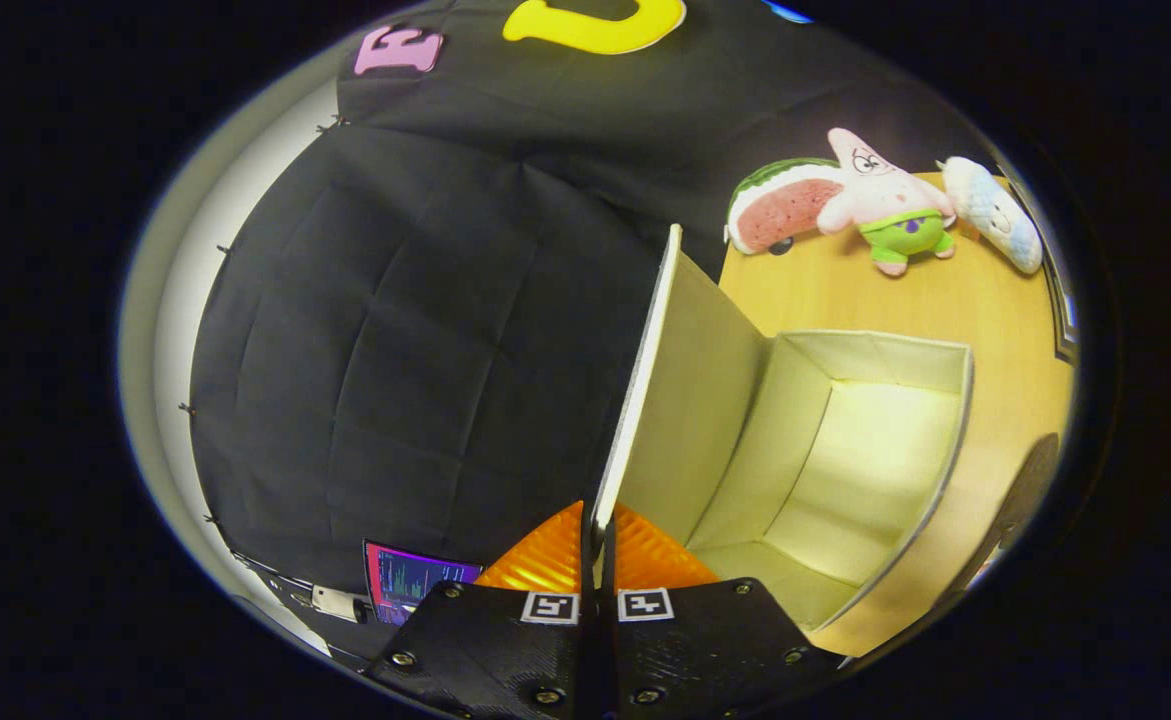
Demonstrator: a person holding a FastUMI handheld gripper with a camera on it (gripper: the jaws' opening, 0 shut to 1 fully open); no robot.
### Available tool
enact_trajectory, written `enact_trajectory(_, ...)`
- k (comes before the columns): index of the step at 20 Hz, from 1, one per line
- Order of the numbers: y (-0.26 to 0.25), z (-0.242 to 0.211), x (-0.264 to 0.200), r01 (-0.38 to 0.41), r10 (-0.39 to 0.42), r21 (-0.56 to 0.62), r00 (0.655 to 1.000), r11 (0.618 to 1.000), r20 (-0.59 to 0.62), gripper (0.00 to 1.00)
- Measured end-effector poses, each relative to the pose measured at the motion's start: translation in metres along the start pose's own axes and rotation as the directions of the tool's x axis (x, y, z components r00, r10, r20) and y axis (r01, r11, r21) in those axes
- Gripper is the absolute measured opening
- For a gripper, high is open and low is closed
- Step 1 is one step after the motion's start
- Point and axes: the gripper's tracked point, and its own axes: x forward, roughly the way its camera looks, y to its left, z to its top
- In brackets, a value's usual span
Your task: Open the storage box then place both shoes into the box .Put the left shoe in first, then the right shoe, with the right side of both shoes facing outward in a uniform manner.
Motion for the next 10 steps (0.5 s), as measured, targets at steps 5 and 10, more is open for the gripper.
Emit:
enact_trajectory(5, 0.021, 0.002, 0.067, 0.037, -0.038, -0.009, 0.999, 0.999, -0.034, 0.00)
enact_trajectory(10, 0.020, -0.001, 0.133, 0.121, -0.121, -0.013, 0.991, 0.993, -0.057, 0.00)
